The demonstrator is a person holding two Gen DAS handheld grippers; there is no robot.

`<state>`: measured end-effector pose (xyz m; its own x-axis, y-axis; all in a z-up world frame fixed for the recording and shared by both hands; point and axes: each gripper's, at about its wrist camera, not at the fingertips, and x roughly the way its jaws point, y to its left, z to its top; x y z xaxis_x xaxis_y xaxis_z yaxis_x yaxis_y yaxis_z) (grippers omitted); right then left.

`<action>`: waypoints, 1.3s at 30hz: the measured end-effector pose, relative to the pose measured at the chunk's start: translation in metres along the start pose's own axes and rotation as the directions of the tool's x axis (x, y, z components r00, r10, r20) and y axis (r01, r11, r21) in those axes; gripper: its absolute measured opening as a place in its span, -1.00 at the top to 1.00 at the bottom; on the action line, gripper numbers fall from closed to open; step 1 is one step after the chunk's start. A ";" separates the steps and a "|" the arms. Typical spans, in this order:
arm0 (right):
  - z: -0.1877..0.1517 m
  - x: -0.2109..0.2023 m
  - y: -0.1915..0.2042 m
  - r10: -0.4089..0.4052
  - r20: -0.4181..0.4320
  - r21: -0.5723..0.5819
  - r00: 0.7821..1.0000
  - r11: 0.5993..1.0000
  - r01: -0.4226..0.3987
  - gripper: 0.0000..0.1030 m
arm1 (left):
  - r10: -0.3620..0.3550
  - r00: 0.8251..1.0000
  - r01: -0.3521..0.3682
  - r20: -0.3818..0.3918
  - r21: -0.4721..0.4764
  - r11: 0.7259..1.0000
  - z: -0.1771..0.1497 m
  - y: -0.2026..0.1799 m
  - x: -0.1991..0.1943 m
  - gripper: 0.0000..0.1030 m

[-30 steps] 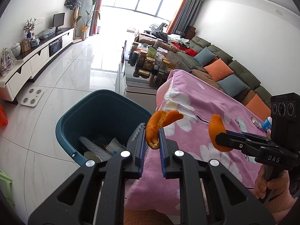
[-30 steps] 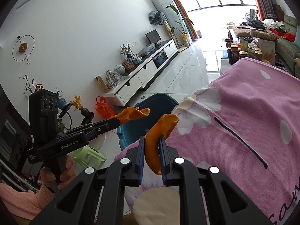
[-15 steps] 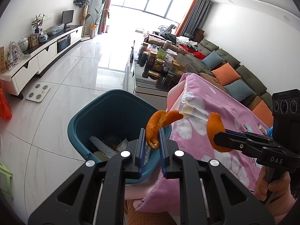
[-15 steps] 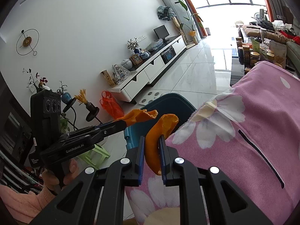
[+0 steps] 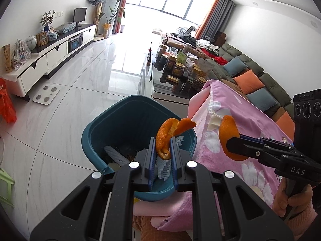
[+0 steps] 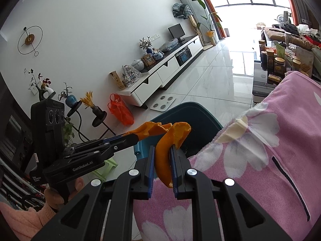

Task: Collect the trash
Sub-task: 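Lift both orange peels and carry them over the teal wastebasket, then open the left gripper while the right gripper opens, dropping both peels in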

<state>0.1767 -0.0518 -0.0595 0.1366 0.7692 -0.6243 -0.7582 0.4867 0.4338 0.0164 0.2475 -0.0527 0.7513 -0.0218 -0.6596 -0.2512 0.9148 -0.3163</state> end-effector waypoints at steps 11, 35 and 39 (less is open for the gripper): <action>0.007 0.019 0.001 -0.002 -0.035 0.004 0.999 1.000 0.002 0.74 | 0.016 1.000 -0.016 -0.009 -0.020 1.000 0.001 0.006 0.013 0.72; 0.016 0.064 -0.007 -0.015 -0.110 0.057 0.994 0.998 0.021 0.74 | 0.056 0.996 -0.061 -0.069 -0.073 0.995 -0.004 0.022 0.059 0.72; 0.016 0.071 -0.007 -0.019 -0.127 0.058 0.992 0.998 0.027 0.74 | 0.058 0.995 -0.064 -0.080 -0.078 0.995 -0.005 0.023 0.066 0.72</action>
<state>0.2018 0.0064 -0.0960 0.0693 0.7008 -0.7100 -0.7160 0.5305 0.4538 0.0572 0.2654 -0.1073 0.6845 -0.0008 -0.7290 -0.3460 0.8798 -0.3259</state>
